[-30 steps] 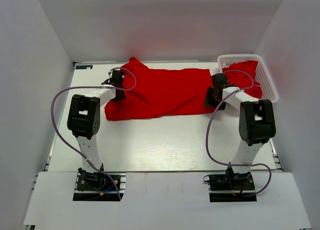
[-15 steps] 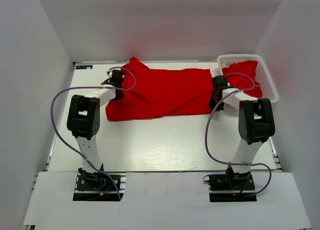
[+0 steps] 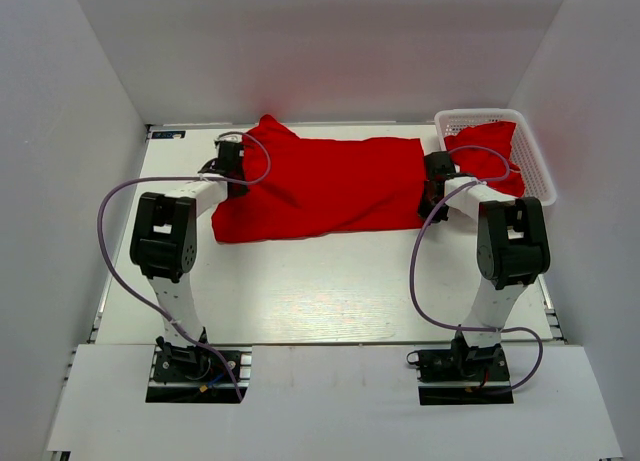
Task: Fold and stack the t-shirts
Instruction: Fold the flattened tshirt in 1/3 of the way
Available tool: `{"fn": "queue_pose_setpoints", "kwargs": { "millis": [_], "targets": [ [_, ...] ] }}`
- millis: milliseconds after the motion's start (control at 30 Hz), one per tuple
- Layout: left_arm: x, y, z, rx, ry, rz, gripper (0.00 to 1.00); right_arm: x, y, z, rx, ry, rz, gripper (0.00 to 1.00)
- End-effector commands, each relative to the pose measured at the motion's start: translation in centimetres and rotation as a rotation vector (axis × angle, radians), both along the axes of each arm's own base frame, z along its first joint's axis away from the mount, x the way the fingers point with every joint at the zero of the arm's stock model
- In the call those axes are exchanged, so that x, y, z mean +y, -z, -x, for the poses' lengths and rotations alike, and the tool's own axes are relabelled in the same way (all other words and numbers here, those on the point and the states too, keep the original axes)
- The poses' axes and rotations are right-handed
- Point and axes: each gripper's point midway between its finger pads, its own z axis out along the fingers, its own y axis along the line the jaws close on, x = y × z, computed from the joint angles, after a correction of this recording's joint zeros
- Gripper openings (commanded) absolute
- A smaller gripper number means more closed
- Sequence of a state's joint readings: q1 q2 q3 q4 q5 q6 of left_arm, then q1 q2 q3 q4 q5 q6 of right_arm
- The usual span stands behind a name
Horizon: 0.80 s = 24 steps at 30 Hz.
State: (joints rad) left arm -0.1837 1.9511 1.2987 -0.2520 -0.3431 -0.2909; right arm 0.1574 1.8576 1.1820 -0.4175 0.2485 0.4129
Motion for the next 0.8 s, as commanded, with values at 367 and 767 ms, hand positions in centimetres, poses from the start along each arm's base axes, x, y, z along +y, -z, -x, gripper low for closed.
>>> {"fn": "queue_pose_setpoints", "kwargs": {
  "millis": [367, 767],
  "targets": [
    [-3.1, -2.6, -3.7, -0.117, 0.241, 0.054, 0.56, -1.4, 1.1, 1.6, 0.083, 0.013, 0.059, 0.15],
    [-2.8, 0.4, -5.2, -0.065, 0.254, 0.01, 0.46, -1.7, 1.2, 1.6, 0.097, 0.02, 0.077, 0.14]
  ]
}}
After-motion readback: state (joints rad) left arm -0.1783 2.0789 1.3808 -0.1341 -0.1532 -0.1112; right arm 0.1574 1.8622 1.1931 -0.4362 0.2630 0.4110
